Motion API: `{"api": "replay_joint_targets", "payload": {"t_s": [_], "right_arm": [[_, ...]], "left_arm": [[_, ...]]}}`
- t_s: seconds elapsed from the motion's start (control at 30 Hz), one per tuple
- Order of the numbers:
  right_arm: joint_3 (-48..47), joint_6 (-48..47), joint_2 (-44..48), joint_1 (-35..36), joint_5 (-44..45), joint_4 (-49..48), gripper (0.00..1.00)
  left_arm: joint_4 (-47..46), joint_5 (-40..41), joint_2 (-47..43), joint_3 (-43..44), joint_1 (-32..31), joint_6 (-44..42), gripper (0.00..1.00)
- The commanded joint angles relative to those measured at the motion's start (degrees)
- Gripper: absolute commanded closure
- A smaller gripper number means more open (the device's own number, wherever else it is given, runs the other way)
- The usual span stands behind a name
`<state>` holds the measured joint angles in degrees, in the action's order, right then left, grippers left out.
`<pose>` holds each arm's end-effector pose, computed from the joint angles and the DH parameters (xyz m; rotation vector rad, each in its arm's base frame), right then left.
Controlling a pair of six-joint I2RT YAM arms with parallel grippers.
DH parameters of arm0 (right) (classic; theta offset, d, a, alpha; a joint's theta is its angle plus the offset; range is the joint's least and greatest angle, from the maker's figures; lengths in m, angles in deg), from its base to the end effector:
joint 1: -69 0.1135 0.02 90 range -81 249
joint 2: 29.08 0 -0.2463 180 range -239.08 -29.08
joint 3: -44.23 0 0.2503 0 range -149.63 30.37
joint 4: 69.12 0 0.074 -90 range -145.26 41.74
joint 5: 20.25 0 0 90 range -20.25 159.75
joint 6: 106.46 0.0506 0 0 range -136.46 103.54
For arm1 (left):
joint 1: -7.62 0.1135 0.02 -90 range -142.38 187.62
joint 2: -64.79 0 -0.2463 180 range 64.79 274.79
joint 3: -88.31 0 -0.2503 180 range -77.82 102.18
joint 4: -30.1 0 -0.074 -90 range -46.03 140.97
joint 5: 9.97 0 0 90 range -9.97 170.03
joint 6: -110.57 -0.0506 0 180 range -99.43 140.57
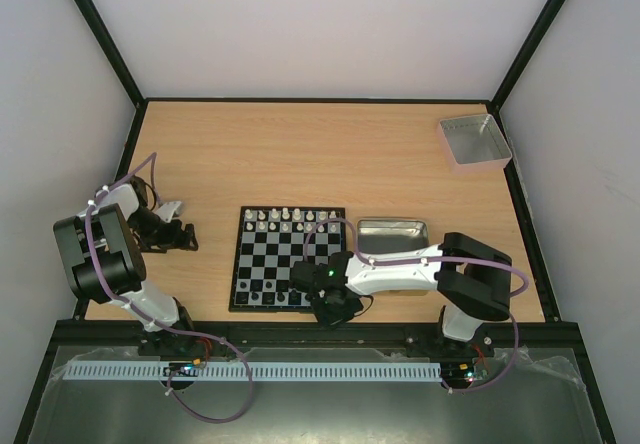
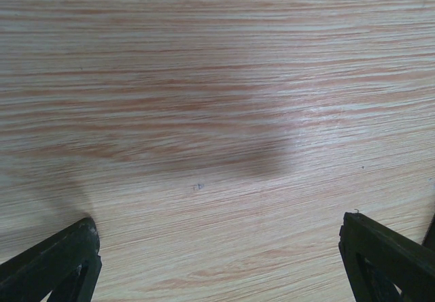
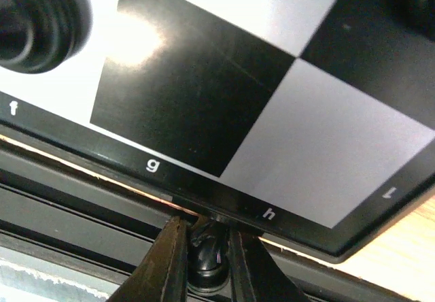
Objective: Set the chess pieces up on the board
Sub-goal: Pick up the chess piece at the center of the board.
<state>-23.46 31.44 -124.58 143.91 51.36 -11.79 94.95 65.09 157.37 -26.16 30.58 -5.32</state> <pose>0.0563 0.2700 0.1203 0.6922 -2.7974 -0.3306 0.2352 0.0855 0.1229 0.0711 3.0390 -0.3838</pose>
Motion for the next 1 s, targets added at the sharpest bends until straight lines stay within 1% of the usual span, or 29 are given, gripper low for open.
{"api": "replay_joint_targets", "payload": {"t_s": [0.0, 0.23, 0.47, 0.7, 0.8, 0.97], "right_arm": [[-0.5, -0.3, -0.9, 0.3, 2.1, 1.3, 0.91], [-4.1, -0.2, 3.9, 0.3, 3.6, 6.8, 0.98], [-9.8, -1.4, 7.7, 0.3, 2.7, 12.6, 0.98], [-13.8, -3.3, 9.5, -0.3, 3.2, 13.9, 0.98], [-13.7, -3.3, 9.7, -1.0, 8.1, 12.9, 0.98], [-12.1, -1.4, 9.0, -1.3, 24.1, 7.7, 0.98]], "left_arm": [[1.0, 0.2, 0.5, -0.5, 0.6, 0.2, 0.04], [1.1, -0.1, 0.8, -0.5, 0.5, 0.0, 0.04], [1.1, -0.1, 0.9, -0.5, 0.5, 0.0, 0.04], [1.1, 0.1, 0.7, -0.4, 0.5, 0.1, 0.04], [1.1, 0.1, 0.8, -0.5, 0.4, 0.2, 0.04], [0.9, 0.4, 0.8, -0.5, 0.5, 0.3, 0.04]]}}
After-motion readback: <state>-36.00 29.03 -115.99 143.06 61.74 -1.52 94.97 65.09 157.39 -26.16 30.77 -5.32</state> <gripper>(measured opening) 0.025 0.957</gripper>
